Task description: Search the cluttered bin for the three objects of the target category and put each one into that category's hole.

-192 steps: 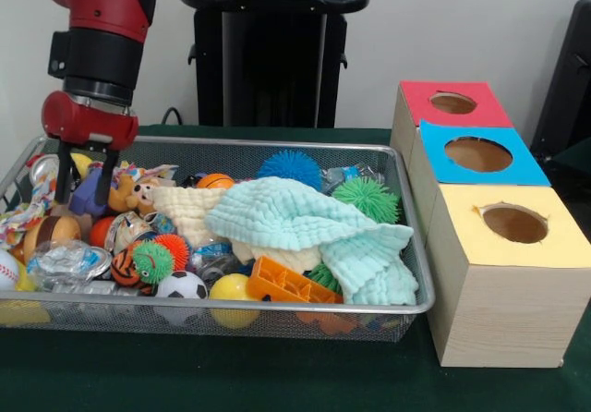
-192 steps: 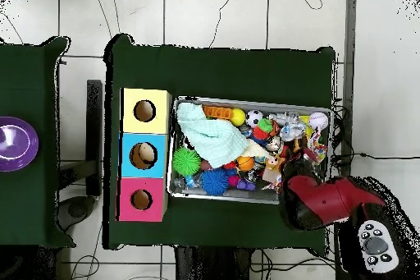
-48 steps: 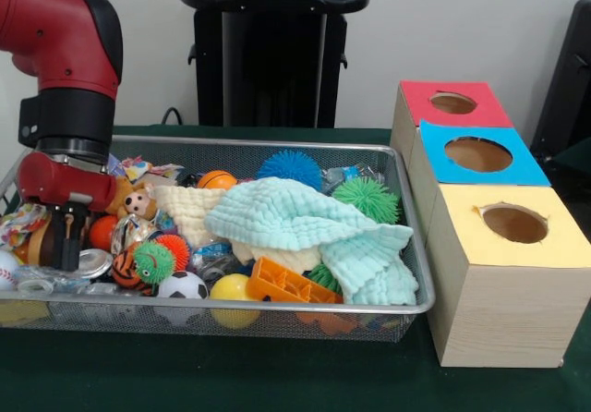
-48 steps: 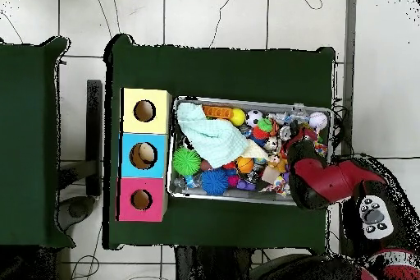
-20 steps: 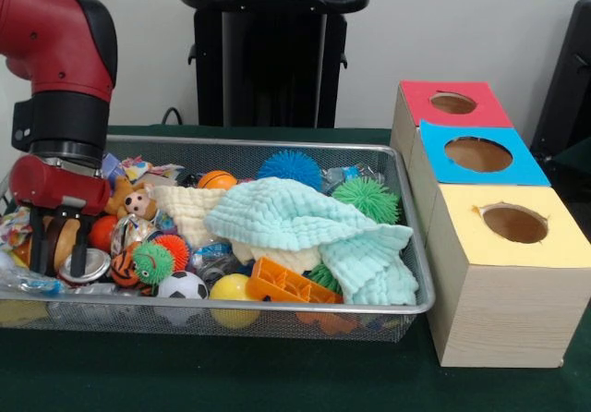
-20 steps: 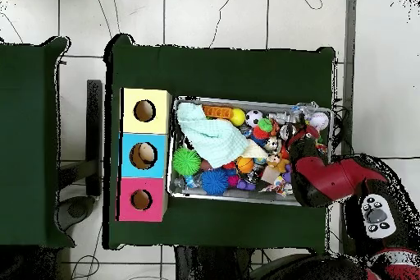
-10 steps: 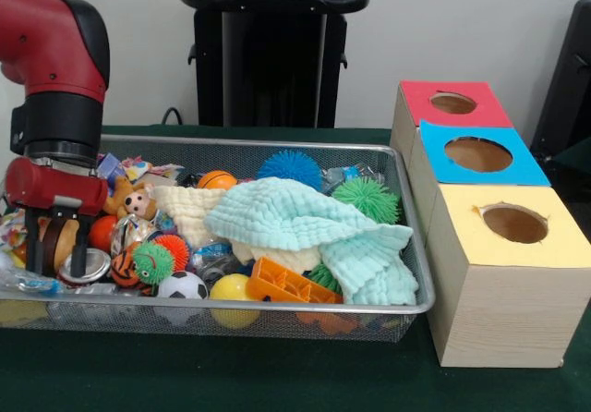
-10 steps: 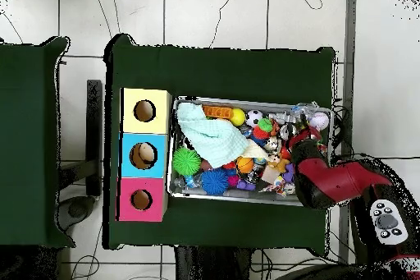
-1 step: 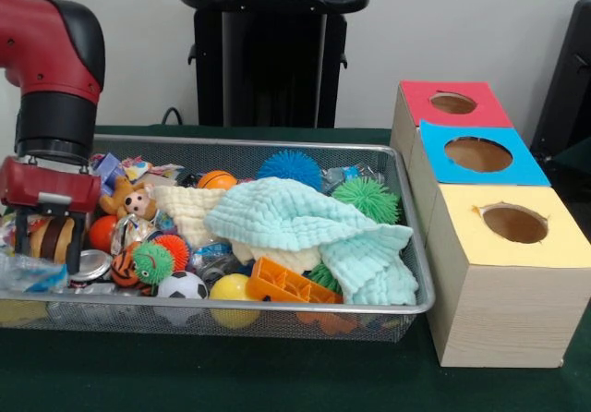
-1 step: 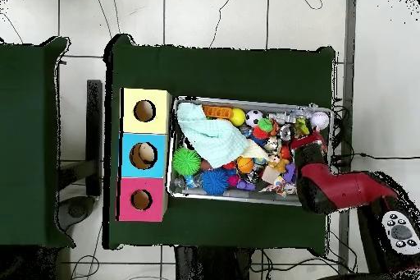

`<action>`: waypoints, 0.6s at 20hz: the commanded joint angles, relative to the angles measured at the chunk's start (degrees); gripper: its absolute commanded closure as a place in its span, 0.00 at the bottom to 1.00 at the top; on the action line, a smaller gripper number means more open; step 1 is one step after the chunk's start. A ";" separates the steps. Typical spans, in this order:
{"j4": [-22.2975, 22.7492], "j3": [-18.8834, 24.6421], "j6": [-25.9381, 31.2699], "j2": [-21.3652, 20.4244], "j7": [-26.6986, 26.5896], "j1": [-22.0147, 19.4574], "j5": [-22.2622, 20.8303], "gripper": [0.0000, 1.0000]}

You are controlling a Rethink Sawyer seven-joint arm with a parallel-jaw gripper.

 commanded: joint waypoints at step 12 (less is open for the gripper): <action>1.95 6.22 0.18 7.46 17.72 -8.79 9.85 0.00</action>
